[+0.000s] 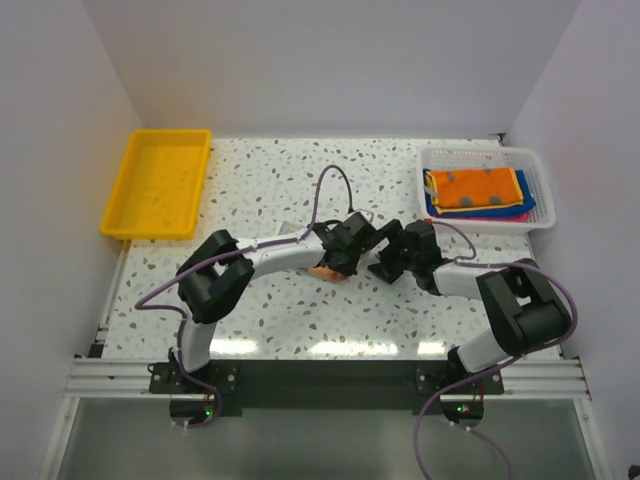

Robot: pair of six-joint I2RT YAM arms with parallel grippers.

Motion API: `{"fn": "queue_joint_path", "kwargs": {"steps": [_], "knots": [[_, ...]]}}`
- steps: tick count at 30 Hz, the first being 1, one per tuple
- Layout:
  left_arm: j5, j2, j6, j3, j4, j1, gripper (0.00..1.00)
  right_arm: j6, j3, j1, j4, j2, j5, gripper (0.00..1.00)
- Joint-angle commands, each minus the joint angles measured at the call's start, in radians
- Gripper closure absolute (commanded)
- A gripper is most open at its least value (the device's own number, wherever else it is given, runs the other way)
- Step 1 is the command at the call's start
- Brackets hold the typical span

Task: Fold and stack the towels
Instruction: Neatly place the folded towel into the bin

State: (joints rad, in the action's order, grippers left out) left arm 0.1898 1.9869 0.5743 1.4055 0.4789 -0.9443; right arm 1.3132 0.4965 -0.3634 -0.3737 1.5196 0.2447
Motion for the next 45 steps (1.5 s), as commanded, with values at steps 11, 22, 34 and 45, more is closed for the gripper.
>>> {"fn": "queue_joint_path", "kwargs": {"steps": [11, 22, 34, 45], "knots": [[-0.044, -0.031, 0.030, 0.087, -0.060, 0.004, 0.80, 0.009, 0.088, -0.094, 0.002, 0.108, -0.061, 0.26], [-0.067, -0.072, 0.044, 0.053, -0.069, 0.004, 0.36, -0.026, 0.135, -0.095, 0.056, 0.105, -0.077, 0.88], [-0.072, -0.382, 0.001, -0.103, -0.004, 0.130, 0.05, -0.314, 0.331, -0.083, 0.410, 0.048, -0.124, 1.00], [-0.029, -0.721, -0.264, -0.364, 0.049, 0.584, 0.00, -0.859, 0.963, -0.007, 1.080, 0.168, -0.243, 1.00]]}}
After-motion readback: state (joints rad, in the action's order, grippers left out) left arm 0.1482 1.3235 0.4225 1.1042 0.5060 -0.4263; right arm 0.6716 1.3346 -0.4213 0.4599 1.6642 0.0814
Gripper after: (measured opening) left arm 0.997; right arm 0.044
